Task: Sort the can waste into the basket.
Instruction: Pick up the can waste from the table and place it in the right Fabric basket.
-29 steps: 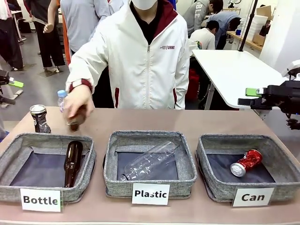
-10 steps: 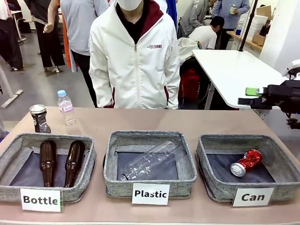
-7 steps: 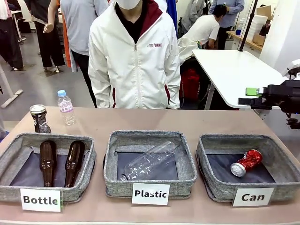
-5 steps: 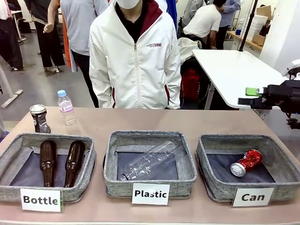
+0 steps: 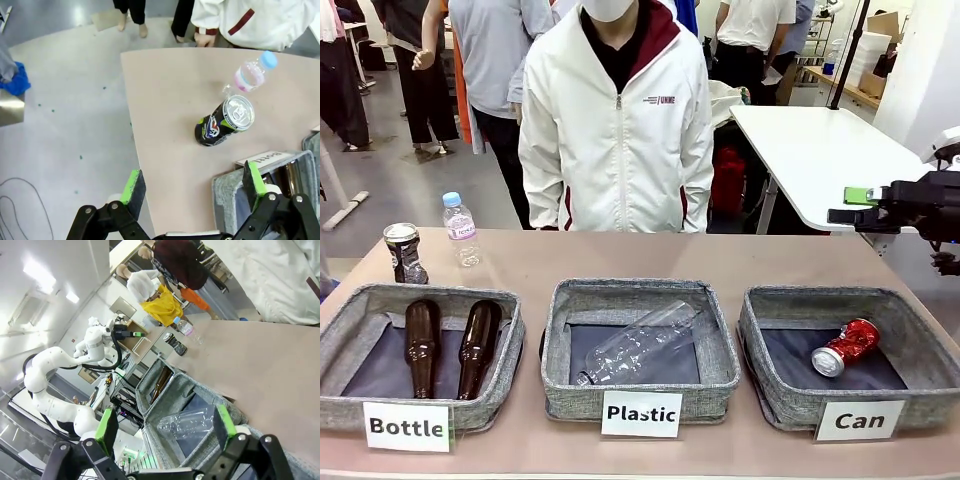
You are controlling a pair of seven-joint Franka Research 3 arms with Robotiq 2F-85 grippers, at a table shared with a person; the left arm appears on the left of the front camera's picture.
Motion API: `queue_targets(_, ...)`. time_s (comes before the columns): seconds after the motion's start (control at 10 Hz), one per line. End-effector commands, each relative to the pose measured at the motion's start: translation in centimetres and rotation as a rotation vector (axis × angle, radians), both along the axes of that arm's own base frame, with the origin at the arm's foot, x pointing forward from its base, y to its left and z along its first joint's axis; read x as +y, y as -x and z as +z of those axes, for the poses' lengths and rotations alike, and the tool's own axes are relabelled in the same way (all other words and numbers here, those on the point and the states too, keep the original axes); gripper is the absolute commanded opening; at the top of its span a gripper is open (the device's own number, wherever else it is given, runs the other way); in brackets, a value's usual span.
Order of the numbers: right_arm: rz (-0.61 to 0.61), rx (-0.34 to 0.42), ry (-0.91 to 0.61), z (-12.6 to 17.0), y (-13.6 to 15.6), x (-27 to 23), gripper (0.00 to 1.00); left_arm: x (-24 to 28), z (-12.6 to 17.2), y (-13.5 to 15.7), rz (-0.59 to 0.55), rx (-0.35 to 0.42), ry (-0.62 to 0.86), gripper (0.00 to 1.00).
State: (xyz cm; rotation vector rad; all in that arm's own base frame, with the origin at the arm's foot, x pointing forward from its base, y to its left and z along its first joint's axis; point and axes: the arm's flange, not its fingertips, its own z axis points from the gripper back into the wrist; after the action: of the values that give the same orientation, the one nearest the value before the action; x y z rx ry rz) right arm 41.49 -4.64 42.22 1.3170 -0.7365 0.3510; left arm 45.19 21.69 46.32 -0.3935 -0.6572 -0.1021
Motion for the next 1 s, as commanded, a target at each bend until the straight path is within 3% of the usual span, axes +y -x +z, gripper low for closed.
queue_targets(0.0,0.006,-0.006,-0.005,0.3,-0.2,-0.2,1.00,-0.1,-0.1,-0.1,0.001,-0.002,-0.003,1.00)
queue_targets(0.1,0.006,-0.006,-0.005,0.3,-0.2,-0.2,1.00,-1.1,0.6,-2.7,-0.329,0.015,-0.074,1.00)
queue_targets(0.3,0.006,-0.006,-0.005,0.3,-0.2,-0.2,1.00,0.5,0.0,-6.3,-0.663,-0.081,-0.104,1.00)
queue_targets(0.4,0.006,-0.006,-0.005,0.3,-0.2,-0.2,1.00,1.2,-1.2,-7.2,-0.757,-0.095,-0.092,1.00)
queue_targets(0.6,0.006,-0.006,-0.005,0.3,-0.2,-0.2,1.00,1.2,-4.3,-7.8,-0.889,-0.192,-0.078,1.00)
queue_targets(0.8,0.006,-0.006,-0.005,0.3,-0.2,-0.2,1.00,0.8,-7.4,-8.4,-0.962,-0.366,-0.076,1.00)
queue_targets(0.9,0.006,-0.006,-0.005,0.3,-0.2,-0.2,1.00,0.8,-8.5,-8.9,-0.921,-0.439,-0.102,1.00)
